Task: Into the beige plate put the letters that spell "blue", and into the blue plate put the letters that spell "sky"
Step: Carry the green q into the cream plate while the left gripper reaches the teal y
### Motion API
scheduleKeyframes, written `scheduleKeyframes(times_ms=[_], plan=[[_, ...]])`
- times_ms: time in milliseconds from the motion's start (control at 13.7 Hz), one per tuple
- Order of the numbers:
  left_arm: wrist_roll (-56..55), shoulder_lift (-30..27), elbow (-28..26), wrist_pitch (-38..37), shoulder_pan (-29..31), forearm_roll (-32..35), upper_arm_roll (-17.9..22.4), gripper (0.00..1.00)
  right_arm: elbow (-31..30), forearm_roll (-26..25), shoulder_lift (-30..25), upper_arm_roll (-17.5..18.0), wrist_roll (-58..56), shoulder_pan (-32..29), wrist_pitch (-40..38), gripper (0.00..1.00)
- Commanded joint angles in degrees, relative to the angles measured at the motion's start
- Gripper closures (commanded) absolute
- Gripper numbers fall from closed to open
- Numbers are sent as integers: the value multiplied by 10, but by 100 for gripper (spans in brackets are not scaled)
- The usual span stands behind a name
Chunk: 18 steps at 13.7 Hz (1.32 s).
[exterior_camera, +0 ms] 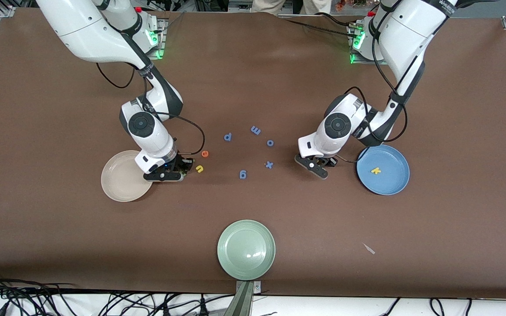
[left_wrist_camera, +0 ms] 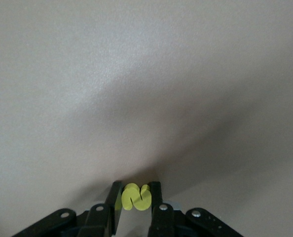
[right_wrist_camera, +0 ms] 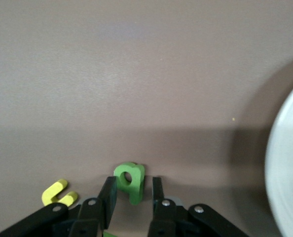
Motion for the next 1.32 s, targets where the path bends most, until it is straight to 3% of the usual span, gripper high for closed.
scheduleKeyframes(times_ms=[0,220,439,659,805,951,1024,1098,1244], plan=[[-4,-57,-4,-72,2,24,1,100,25,2,18,-1,10,14,-1,63],[12,-95,-2,-135,24,50,4,100,23,1,19,-1,7,13,-1,63],[83,-98,-12,-148,99,73,2,100,23,-3,24,-1,4,13,3,64],[151,-88,-18,-143,147,73,1,100,21,-4,24,-2,-1,12,5,87],[153,-87,-40,-115,172,79,2,100,22,-5,16,-11,-26,12,2,96],[153,-87,-62,-77,196,79,1,55,21,-2,-12,-18,-58,9,-30,96],[153,-89,-63,-78,196,79,1,16,21,0,-30,-23,-83,7,-66,96],[153,-94,-63,-80,195,79,0,0,20,2,-48,-32,-119,2,-97,96],[143,-113,-58,-108,192,73,-14,0,8,2,-75,-49,-181,-8,-138,95]])
